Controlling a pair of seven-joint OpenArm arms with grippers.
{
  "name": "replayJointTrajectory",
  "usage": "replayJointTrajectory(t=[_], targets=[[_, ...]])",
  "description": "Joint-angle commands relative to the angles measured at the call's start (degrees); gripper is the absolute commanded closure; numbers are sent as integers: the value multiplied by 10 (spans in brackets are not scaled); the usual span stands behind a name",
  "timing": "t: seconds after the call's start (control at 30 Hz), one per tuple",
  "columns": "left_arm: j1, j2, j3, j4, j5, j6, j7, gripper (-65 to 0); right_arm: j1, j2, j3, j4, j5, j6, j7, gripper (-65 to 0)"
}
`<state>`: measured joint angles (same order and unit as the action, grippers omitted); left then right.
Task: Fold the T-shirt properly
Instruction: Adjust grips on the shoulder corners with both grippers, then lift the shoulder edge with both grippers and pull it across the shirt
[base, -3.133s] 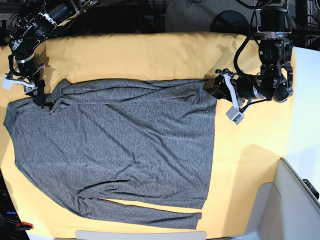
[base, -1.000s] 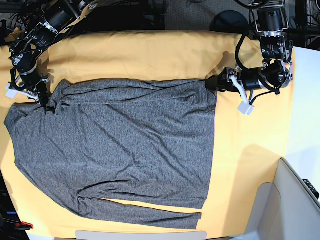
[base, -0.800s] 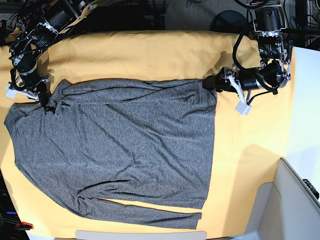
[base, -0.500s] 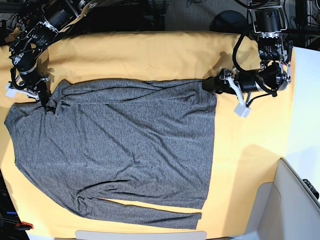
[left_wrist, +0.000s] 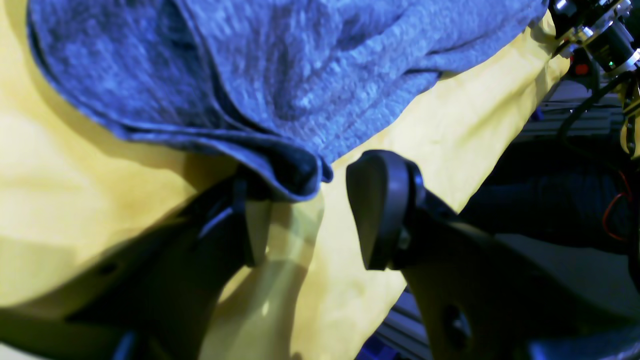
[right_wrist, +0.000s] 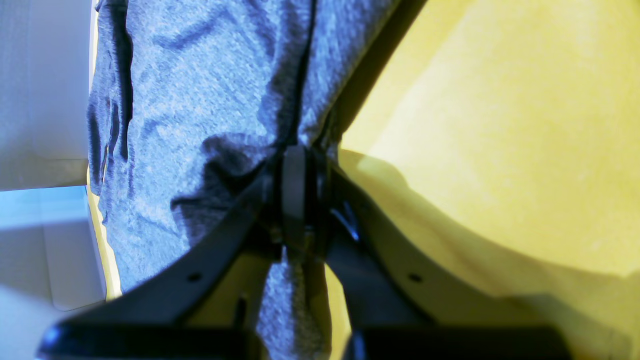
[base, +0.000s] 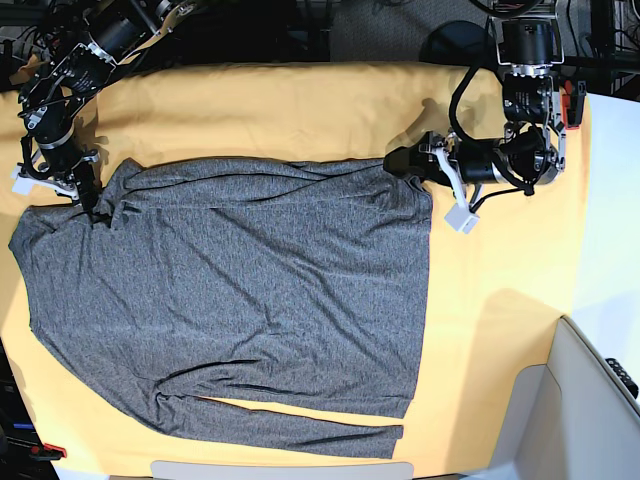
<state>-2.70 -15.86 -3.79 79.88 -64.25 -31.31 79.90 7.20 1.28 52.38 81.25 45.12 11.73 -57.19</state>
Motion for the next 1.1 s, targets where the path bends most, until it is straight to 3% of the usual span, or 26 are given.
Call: replayJointTrajectory(t=[0.0,0.17,0.43,1.07], targets=[[-9,-5,-6,8,-11,0,1,-196,5,5,-11,5,10,3,-3,0],[-5,-6,-4,8,-10,0,1,-5,-6,6,-21,6,10,3,1,0],[-3,-7,-2,7,20,0,1,-1,-24,6,-22,5,10,3,0,0],[-13,-7,-4,12,21,0,1,-1,-58,5,-22,33,10,3,-3,0]])
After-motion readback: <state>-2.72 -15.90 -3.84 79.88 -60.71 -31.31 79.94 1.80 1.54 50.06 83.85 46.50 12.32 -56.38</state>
